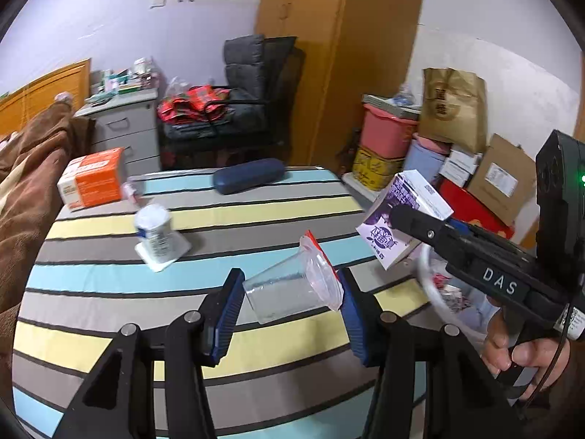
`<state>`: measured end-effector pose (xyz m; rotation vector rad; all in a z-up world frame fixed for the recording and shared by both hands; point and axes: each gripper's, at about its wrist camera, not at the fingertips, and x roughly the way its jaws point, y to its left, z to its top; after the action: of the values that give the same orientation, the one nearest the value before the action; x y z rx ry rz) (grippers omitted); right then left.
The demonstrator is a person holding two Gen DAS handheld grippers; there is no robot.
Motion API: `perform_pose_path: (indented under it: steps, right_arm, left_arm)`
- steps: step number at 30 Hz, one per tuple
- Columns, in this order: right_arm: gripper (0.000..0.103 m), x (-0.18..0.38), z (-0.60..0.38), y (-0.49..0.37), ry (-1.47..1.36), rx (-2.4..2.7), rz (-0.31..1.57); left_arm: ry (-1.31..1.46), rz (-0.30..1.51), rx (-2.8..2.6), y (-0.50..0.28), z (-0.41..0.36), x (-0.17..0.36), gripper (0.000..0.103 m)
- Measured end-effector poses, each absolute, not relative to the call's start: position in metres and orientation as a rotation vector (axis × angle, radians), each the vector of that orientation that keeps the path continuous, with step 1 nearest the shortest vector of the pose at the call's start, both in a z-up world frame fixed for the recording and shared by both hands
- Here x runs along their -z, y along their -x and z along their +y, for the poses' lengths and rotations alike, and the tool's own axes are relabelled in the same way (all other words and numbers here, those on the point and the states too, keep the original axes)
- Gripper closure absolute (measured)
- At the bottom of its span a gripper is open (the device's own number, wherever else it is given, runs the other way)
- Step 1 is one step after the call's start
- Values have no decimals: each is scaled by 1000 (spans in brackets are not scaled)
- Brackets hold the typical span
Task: Collect trash
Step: 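Carry the plastic cup and white carton over the wastebasket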
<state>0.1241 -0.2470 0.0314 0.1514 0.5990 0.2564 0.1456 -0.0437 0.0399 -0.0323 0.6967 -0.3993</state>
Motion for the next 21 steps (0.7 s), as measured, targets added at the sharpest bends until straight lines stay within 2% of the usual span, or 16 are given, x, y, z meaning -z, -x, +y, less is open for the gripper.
perform_pose_path:
  steps: [21]
  right_arm:
    - [59,-26,-344,-64,-221,8,572]
  left_arm:
    - [-66,701,644,-118,-179,-45,50]
